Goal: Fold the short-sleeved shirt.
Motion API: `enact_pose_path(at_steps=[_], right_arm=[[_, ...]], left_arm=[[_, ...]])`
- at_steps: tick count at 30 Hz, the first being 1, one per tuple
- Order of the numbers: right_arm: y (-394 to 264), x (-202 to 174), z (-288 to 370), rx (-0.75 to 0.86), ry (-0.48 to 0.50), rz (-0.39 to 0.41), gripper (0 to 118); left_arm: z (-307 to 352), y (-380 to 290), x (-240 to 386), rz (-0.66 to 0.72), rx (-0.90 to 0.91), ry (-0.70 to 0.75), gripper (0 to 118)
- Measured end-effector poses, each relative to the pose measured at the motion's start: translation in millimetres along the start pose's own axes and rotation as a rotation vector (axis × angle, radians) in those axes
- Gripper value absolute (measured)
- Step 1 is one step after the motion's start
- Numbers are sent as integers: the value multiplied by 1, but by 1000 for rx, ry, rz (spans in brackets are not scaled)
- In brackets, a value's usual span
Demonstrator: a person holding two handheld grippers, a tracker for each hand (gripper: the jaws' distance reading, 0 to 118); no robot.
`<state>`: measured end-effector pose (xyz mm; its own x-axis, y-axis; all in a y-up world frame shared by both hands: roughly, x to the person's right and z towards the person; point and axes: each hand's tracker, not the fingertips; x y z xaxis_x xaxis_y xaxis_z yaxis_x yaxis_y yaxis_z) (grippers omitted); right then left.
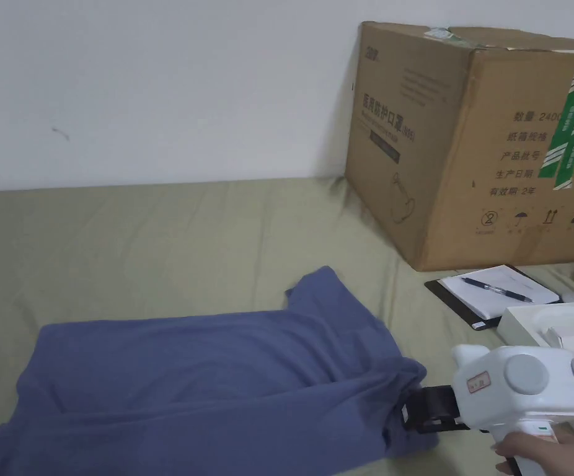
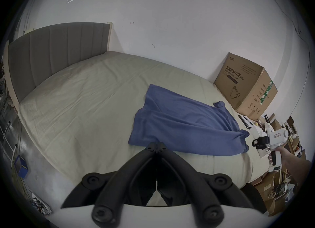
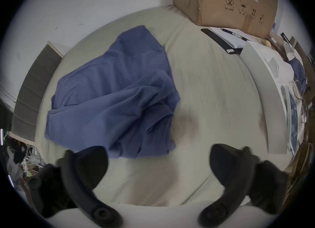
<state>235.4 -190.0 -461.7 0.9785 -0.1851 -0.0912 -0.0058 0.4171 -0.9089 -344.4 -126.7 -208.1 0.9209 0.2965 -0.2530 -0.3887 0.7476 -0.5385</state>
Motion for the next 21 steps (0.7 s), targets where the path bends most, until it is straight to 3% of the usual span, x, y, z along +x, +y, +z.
enact_pose_path(at_steps=[3, 6, 9, 11, 13, 14, 15, 17, 21], right_arm=[[2, 2, -22, -80, -90, 24, 109], [-1, 2, -39, -97, -109, 38, 109], [-6, -9, -49, -119, -153, 111, 92], [-5, -15, -48, -93, -166, 146, 88], [-4, -22, -44, -79, -165, 187, 63], [-3, -26, -40, -55, -168, 215, 39], [-3, -30, -34, -35, -155, 219, 7], [-1, -43, -26, -4, -190, 240, 7], [4, -42, -11, 29, -130, 197, 7]], left_arm=[[-5, -3, -5, 0, -26, 25, 0], [-11, -5, -10, 3, -55, 42, 0], [-20, -6, -18, 4, -73, 62, 0], [-27, -3, -21, 14, -87, 69, 0], [-35, 1, -28, 18, -95, 65, 0], [-40, 6, -29, 12, -99, 68, 0], [-45, 11, -30, -3, -106, 81, 0], [-53, 21, -28, -19, -115, 91, 0], [-74, 37, -28, -16, -172, 97, 0]])
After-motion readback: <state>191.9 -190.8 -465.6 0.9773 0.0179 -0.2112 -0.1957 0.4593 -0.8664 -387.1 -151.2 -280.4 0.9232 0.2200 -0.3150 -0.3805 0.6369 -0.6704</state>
